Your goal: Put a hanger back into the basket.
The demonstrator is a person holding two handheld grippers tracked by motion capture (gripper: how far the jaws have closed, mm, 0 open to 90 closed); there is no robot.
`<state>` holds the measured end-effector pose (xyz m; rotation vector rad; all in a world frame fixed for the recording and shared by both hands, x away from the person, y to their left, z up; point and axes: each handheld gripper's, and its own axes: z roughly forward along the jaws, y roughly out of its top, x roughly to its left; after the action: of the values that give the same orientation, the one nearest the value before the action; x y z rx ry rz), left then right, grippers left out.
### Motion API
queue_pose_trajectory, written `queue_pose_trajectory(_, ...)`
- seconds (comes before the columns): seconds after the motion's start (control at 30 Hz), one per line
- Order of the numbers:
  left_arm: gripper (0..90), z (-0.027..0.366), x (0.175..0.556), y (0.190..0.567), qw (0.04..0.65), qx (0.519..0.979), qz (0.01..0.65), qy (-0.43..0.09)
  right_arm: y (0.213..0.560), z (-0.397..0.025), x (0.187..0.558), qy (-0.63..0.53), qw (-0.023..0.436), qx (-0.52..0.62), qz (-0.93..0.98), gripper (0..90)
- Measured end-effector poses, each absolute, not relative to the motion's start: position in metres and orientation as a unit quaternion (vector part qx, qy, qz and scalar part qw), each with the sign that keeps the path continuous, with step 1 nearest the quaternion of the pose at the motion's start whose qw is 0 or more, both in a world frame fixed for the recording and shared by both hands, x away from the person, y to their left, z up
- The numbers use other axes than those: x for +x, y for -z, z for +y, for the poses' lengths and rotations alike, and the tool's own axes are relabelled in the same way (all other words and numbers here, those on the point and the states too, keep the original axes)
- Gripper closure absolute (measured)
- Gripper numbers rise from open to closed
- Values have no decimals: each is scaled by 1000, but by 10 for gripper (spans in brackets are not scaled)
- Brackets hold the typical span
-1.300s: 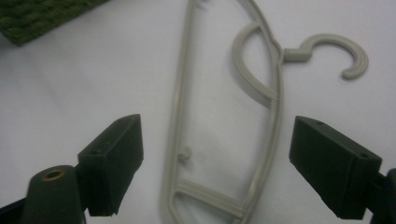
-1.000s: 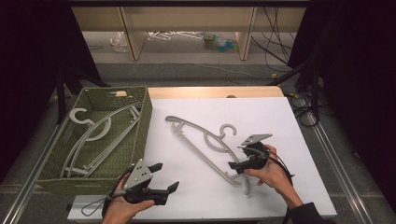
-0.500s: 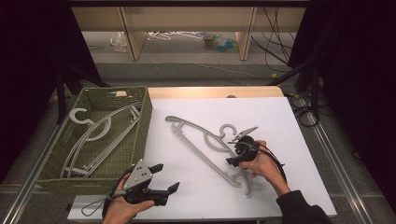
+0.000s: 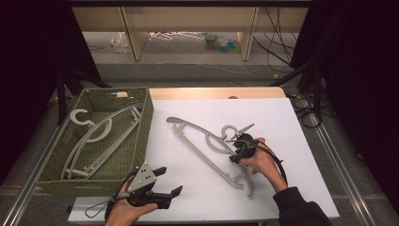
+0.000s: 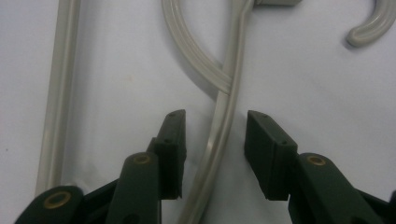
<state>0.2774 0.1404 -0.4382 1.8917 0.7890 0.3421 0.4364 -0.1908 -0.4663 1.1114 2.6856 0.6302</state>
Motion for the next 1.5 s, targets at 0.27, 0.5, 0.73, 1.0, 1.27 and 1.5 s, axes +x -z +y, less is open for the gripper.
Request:
queue_pose_trajectory(0.27,184,141,278,438,501,790,326,-141,465,-190,441,-200,82,364,906,691)
queue_pose_trajectory(0.5,190,141,278,438,505,787,327,-138,465,-194,444,-207,79,374,901,763)
queue_pose_trajectory(0.73,197,144,279,437,501,789,326,-143,463,-195,442,-199,91,340,915,820)
queue_pose_trajectory(1.0,218,144,283,434,508,780,338,-141,452,-205,427,-185,122,272,936,820)
queue_pose_trajectory(1.27,219,135,297,426,497,783,343,-150,439,-203,407,-186,142,225,946,820)
queue_pose_trajectory(1.5,208,109,324,418,467,813,312,-153,424,-198,385,-179,181,185,949,819)
